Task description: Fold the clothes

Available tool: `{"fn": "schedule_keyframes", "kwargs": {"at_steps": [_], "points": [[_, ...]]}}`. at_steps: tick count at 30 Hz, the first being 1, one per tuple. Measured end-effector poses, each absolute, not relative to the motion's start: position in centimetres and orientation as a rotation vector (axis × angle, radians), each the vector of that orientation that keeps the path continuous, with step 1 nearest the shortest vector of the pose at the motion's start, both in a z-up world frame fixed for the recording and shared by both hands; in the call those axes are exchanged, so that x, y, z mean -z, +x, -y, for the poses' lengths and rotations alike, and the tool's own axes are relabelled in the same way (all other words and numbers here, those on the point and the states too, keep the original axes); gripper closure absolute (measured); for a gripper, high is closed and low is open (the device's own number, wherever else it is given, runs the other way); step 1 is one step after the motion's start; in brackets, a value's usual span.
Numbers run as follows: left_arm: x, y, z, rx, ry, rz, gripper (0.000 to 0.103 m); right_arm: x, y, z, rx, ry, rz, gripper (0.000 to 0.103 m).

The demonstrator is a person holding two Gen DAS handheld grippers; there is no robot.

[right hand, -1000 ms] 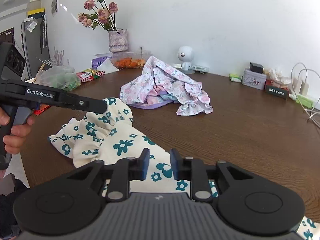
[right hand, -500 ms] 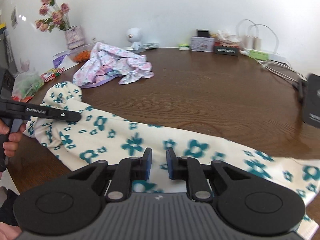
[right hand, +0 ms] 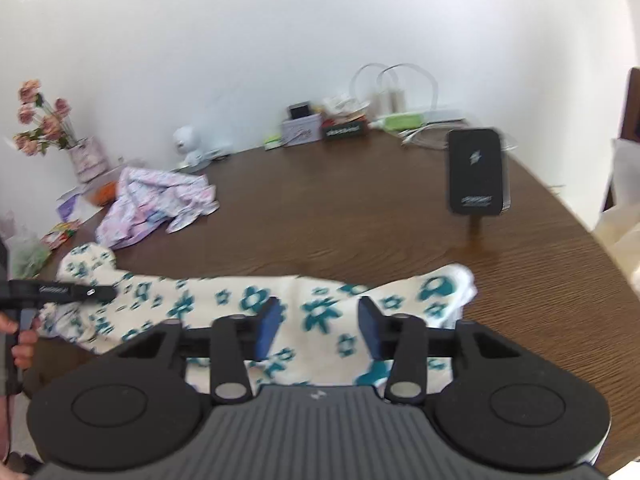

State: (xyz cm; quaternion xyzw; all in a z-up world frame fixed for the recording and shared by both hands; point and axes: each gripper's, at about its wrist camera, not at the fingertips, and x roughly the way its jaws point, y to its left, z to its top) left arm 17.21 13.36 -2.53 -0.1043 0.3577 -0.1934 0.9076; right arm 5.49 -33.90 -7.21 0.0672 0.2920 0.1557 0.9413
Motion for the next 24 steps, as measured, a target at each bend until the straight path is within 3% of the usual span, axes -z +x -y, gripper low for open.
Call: {"fn": "schedule_keyframes", "kwargs": {"at_steps": [5,6,7,9,13,20,23,24], "points": [[2.7,17.1,-13.5,0.398,-0.230,-0.733,0.100,9.6,7.4,37.7,-0.216,0.353,-0.721,0.052],[2.7,17.0,-13.5,0.397,-0.230,-0.732,0.100,9.9,7.5,37.8,-0.229,0.378,-0.722,0.057],[2.7,17.0,-13.5,0.396,-0.230,-0.731,0.100,10.2,7.6,38.0,-0.243,0.403,-0.723,0.077],[2.7,17.0,-13.5,0.396,-0.230,-0.731,0.100,9.8,7.2,38.0,-0.261,0.404,-0.688,0.097],[2.7,17.1,-13.5,0.395,-0.237,-0.732,0.100,7.7,5.6,38.1,-0.306,0.366,-0.618,0.098],[2.8,16.9,-13.4,0.382,-0.243,-0.727,0.100,10.0,5.3,38.4,-0.265,0.362,-0.728,0.098],[2.5,16.9,-13.3,0.390,-0.237,-0.726,0.098,9.6,4.9,38.3,-0.258,0.331,-0.721,0.093],[2.2,16.8,-13.3,0.401,-0.237,-0.722,0.094,9.2,4.7,38.5,-0.248,0.330,-0.709,0.087]]}}
